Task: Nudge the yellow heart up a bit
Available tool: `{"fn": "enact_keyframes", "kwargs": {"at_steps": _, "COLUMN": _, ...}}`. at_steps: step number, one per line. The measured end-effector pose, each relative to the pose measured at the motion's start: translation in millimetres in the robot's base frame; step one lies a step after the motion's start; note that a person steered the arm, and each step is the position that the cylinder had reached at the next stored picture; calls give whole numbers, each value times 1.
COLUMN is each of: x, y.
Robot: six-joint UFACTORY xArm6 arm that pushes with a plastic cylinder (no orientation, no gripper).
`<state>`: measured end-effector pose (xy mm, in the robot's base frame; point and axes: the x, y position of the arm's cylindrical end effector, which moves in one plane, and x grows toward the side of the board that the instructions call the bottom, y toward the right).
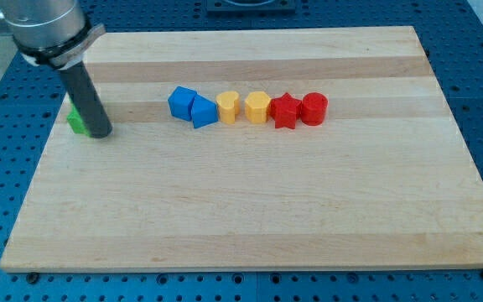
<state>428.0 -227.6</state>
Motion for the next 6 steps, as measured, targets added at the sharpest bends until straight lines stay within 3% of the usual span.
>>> {"fn": "enact_keyframes", "kwargs": {"at_steps": 1, "x": 4, "y": 20}}
{"fn": "enact_keyframes", "kwargs": {"at_steps": 3, "x": 13, "y": 143}}
{"fn": "enact_keyframes", "kwargs": {"at_steps": 4, "x": -2, "y": 179}}
{"fn": "enact_keyframes", "kwargs": {"at_steps": 5, "x": -17, "y": 175}}
{"fn": "enact_keyframes", "kwargs": {"at_steps": 6, "x": -18, "y": 130}}
